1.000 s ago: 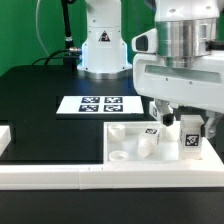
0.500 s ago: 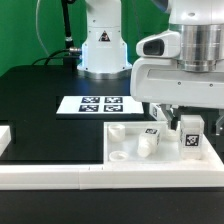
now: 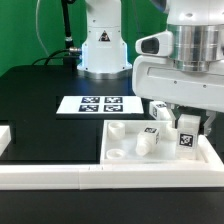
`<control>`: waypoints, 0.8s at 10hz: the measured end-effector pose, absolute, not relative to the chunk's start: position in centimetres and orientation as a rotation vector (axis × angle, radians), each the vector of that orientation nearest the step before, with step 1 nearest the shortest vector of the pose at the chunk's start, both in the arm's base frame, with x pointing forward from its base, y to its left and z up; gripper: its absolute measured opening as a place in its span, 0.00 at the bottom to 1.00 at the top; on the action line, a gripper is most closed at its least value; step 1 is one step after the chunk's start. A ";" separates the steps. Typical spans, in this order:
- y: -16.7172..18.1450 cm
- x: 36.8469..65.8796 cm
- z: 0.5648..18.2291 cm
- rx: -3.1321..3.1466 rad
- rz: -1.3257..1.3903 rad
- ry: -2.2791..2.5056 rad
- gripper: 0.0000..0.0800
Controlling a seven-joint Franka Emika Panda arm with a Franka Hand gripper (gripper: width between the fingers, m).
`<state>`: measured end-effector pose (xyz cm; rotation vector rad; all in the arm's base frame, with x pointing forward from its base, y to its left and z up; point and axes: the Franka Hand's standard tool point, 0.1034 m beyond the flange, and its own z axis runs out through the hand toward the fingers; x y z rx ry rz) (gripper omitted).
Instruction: Assemble one leg
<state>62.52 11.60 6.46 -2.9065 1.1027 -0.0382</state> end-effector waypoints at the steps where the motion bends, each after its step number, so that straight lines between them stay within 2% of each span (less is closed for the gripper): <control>1: 12.2 62.5 6.3 -2.787 -0.039 1.369 0.37; 2: 12.5 62.5 6.1 -2.709 -0.033 1.495 0.17; 3: 12.6 62.7 6.1 -2.628 -0.023 1.600 0.17; 4: 12.6 62.9 6.2 -2.622 -0.037 1.594 0.05; 5: 12.7 62.8 6.1 -2.613 -0.034 1.612 0.01; 8: 12.8 62.8 6.4 -2.615 -0.028 1.607 0.00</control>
Offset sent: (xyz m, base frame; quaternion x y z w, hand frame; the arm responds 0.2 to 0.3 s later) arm 0.0110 0.0131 0.0067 0.0694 -0.0160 0.0676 0.9952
